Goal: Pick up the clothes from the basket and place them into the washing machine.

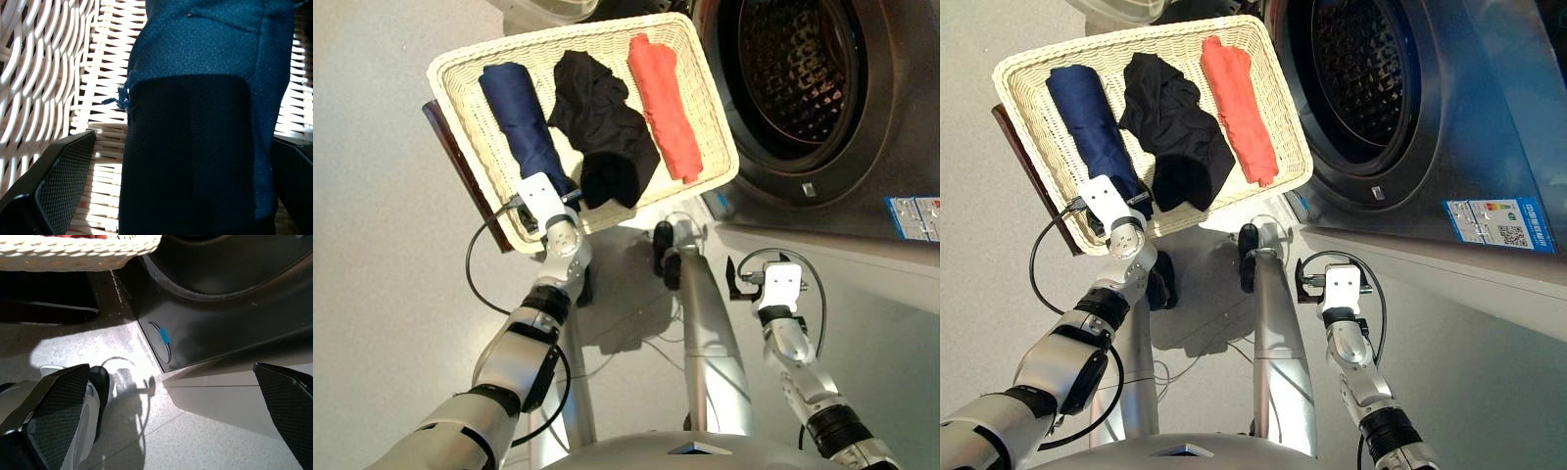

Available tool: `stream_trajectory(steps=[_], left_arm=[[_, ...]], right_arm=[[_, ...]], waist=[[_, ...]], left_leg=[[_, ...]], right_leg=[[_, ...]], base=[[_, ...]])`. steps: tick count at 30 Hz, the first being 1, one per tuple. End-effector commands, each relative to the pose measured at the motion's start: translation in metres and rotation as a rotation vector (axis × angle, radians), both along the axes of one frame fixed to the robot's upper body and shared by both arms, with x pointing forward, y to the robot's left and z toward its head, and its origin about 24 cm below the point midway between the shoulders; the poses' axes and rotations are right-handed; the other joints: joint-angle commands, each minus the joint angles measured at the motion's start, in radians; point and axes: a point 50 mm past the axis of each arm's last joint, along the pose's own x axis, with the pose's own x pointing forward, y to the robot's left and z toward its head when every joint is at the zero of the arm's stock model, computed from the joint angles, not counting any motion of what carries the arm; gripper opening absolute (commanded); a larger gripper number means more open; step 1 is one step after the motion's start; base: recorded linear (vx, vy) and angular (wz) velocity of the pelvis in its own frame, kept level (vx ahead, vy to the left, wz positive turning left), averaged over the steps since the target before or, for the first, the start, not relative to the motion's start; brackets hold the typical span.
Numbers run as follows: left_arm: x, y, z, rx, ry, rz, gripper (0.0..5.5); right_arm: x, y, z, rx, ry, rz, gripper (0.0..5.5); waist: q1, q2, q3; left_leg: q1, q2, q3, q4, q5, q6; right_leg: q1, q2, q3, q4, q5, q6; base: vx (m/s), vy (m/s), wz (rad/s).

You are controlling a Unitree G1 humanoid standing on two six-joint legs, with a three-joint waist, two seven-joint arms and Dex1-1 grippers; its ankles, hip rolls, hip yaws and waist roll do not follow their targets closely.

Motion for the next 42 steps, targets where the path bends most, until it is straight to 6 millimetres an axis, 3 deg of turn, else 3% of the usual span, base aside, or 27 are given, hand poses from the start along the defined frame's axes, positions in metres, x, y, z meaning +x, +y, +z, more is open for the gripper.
stream_trajectory(steps=[1, 14, 15, 16, 17, 26, 35, 42], left_arm=[[-0.001, 0.015, -0.016, -0.121, 0.077, 0.075, 5.50], [0.007, 0.032, -0.004, -0.167, 0.046, 0.084, 5.50], [0.007, 0.034, -0.004, -0.168, 0.041, 0.080, 2.87], [0.007, 0.035, -0.002, -0.167, 0.032, 0.069, 1.77], [0.007, 0.037, -0.003, -0.161, 0.034, 0.056, 0.00], [0.001, 0.047, -0.011, -0.175, 0.042, 0.059, 0.00], [-0.003, 0.051, -0.011, -0.155, 0.012, 0.063, 0.00], [-0.017, 0.039, 0.015, 0.101, -0.167, -0.040, 0.00]], right_arm=[[-0.013, 0.000, 0.017, 0.048, -0.078, 0.037, 5.50], [-0.015, -0.004, 0.029, 0.074, -0.109, 0.070, 5.50], [-0.015, -0.004, 0.029, 0.077, -0.109, 0.070, 5.50], [-0.015, -0.005, 0.029, 0.076, -0.110, 0.069, 5.50], [-0.015, -0.006, 0.030, 0.073, -0.113, 0.069, 5.50], [-0.016, -0.005, 0.030, 0.094, -0.114, 0.074, 5.50], [-0.015, -0.003, 0.056, 0.125, -0.227, 0.097, 5.50], [-0.020, -0.006, 0.121, 0.155, -0.545, 0.122, 5.50]], waist=[[-0.011, 0.010, -0.006], [-0.018, 0.005, -0.010], [-0.019, 0.005, -0.011], [-0.019, 0.006, -0.011], [-0.019, 0.007, -0.012], [-0.015, 0.016, -0.020], [-0.007, 0.020, -0.016], [0.019, 0.029, -0.009]], left_leg=[[-0.058, -0.003, -0.063, -0.028, 0.052, -0.010], [-0.075, 0.000, -0.063, -0.031, 0.054, -0.011], [-0.076, 0.000, -0.062, -0.030, 0.054, -0.011], [-0.078, -0.001, -0.062, -0.029, 0.054, -0.011], [-0.079, 0.000, -0.062, -0.030, 0.055, -0.011], [-0.085, 0.001, -0.056, -0.033, 0.054, -0.011], [-0.086, -0.001, -0.055, -0.034, 0.057, -0.009], [-0.085, -0.012, -0.055, -0.048, 0.069, -0.007]], right_leg=[[0.024, -0.014, -0.008, 0.010, -0.014, -0.010], [0.010, -0.010, -0.005, 0.004, -0.009, -0.006], [0.009, -0.009, -0.005, 0.004, -0.009, -0.007], [0.007, -0.008, -0.003, 0.004, -0.008, -0.007], [0.006, -0.007, -0.002, 0.003, -0.007, -0.006], [0.001, -0.007, 0.003, -0.003, -0.006, -0.006], [0.000, -0.006, 0.004, -0.003, -0.004, -0.008], [0.001, -0.010, 0.003, -0.005, 0.000, -0.010]], base=[[0.000, 0.000, 0.000], [0.000, 0.000, 0.000], [0.000, 0.000, 0.000], [0.000, 0.000, 0.000], [0.000, 0.000, 0.000], [0.000, 0.000, 0.000], [0.000, 0.000, 0.000], [0.000, 0.000, 0.000]])
